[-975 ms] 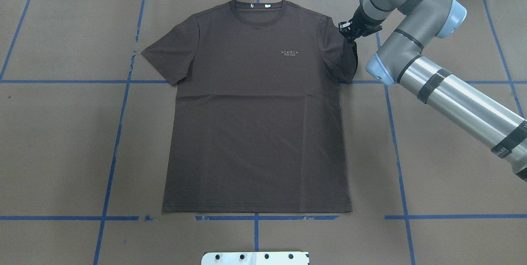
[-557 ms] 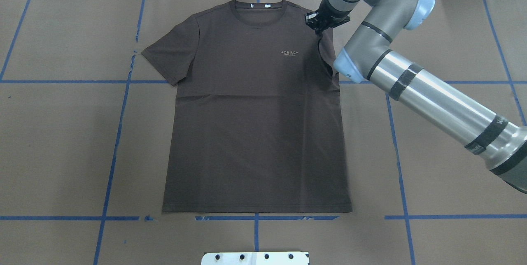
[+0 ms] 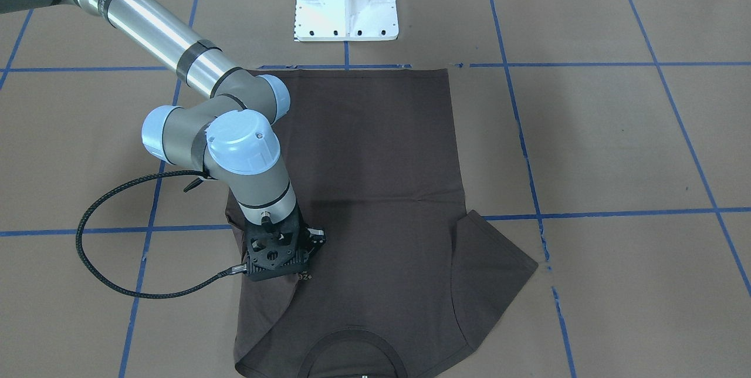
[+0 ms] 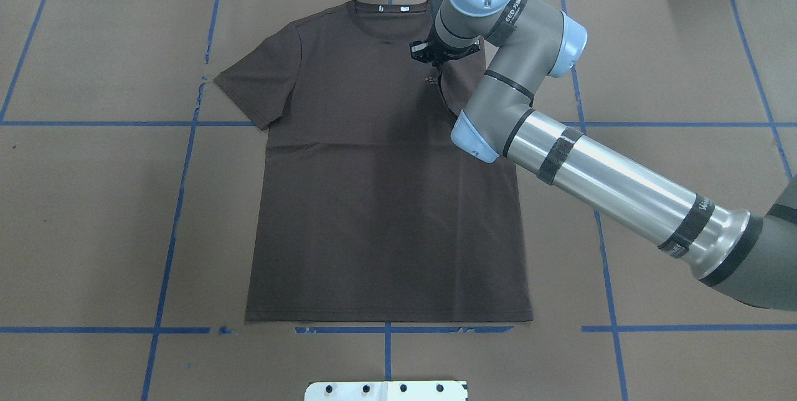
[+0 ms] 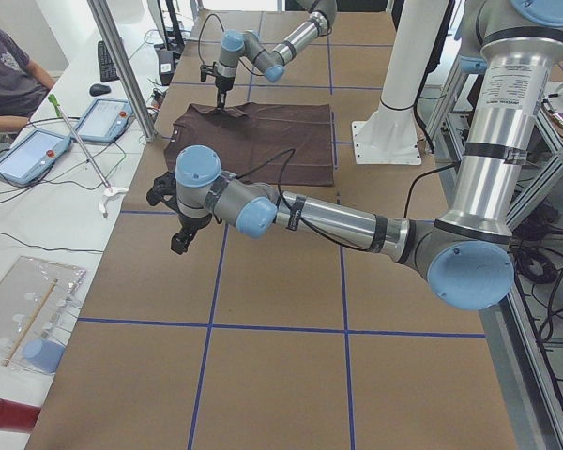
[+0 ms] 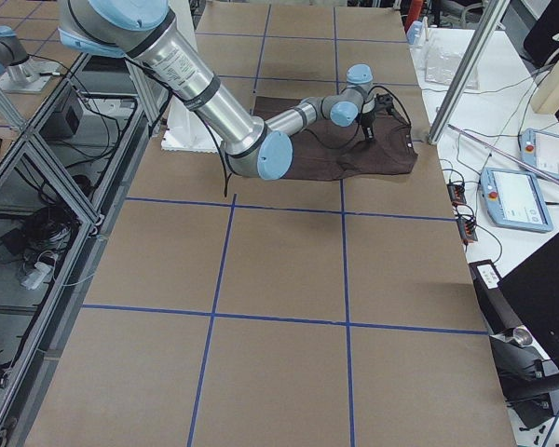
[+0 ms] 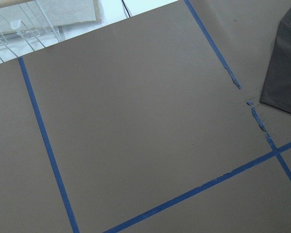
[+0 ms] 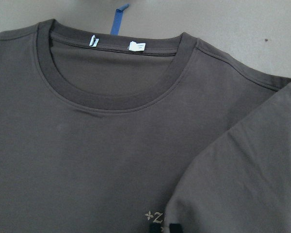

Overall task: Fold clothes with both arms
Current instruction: 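Grasp the sleeve with the right gripper and fold it inward onto the shirt, then release the folded sleeve and raise the right gripper while the left arm moves in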

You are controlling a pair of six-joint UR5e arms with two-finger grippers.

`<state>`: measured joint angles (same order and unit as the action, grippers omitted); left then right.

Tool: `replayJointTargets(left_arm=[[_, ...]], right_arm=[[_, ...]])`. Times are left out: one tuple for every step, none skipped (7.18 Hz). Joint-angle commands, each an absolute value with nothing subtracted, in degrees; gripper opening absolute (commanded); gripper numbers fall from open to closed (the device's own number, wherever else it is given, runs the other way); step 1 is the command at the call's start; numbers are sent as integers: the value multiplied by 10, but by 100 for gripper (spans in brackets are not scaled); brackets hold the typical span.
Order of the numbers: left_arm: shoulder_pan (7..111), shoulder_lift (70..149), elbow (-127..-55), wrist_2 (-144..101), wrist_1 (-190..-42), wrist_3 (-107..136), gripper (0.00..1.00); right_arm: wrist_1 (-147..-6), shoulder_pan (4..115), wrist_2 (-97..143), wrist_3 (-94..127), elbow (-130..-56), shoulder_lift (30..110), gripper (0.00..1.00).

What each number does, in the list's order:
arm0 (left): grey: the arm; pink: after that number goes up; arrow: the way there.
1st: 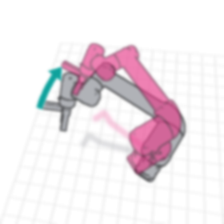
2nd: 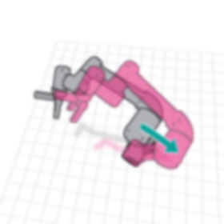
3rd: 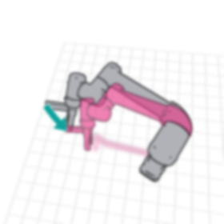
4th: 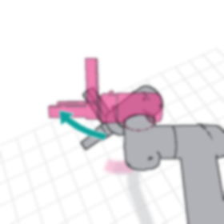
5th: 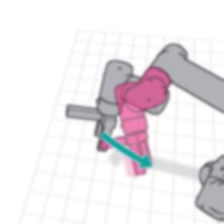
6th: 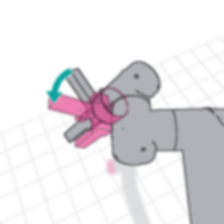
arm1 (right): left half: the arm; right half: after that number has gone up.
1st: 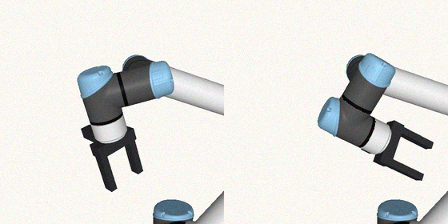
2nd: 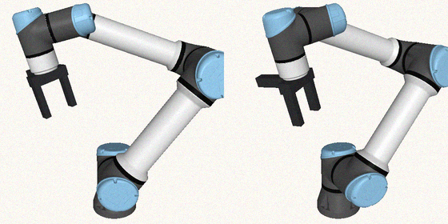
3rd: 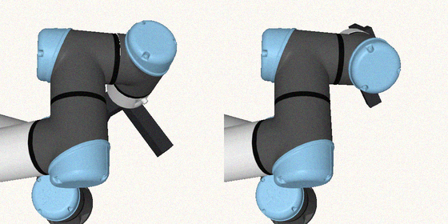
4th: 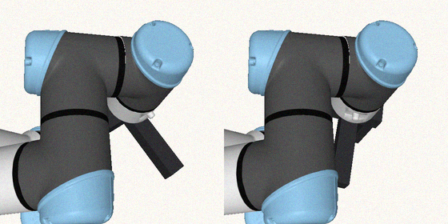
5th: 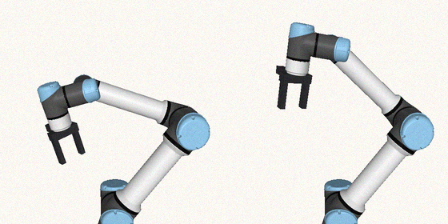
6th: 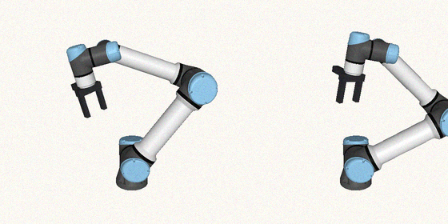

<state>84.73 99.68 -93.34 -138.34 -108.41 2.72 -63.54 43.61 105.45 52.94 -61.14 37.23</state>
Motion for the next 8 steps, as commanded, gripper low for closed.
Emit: replayJointTargets(left_arm=[[846, 1000, -919, -1383, -1087, 26, 100], [846, 1028, -902, -1383, -1091, 96, 100], [810, 1046, -905, -1382, -1122, 172, 100], [767, 1054, -900, -1376, -1177, 285, 100], [725, 1069, -899, -1361, -1214, 376, 100], [677, 1088, -901, -1294, -1228, 449, 100], [626, 1105, -903, -1215, -1228, 516, 100], [573, 1125, -893, -1139, -1230, 563, 100]], right_arm=[[-635, 435, 1053, 534, -613, 374, 100], [-642, 440, 1080, 559, -620, 374, 100], [-689, 459, 1151, 572, -645, 385, 100], [-800, 476, 1182, 572, -720, 411, 100], [-900, 487, 1184, 564, -834, 471, 100], [-932, 503, 1193, 556, -914, 532, 100], [-932, 508, 1207, 551, -947, 565, 100], [-929, 510, 1209, 544, -974, 595, 100]])
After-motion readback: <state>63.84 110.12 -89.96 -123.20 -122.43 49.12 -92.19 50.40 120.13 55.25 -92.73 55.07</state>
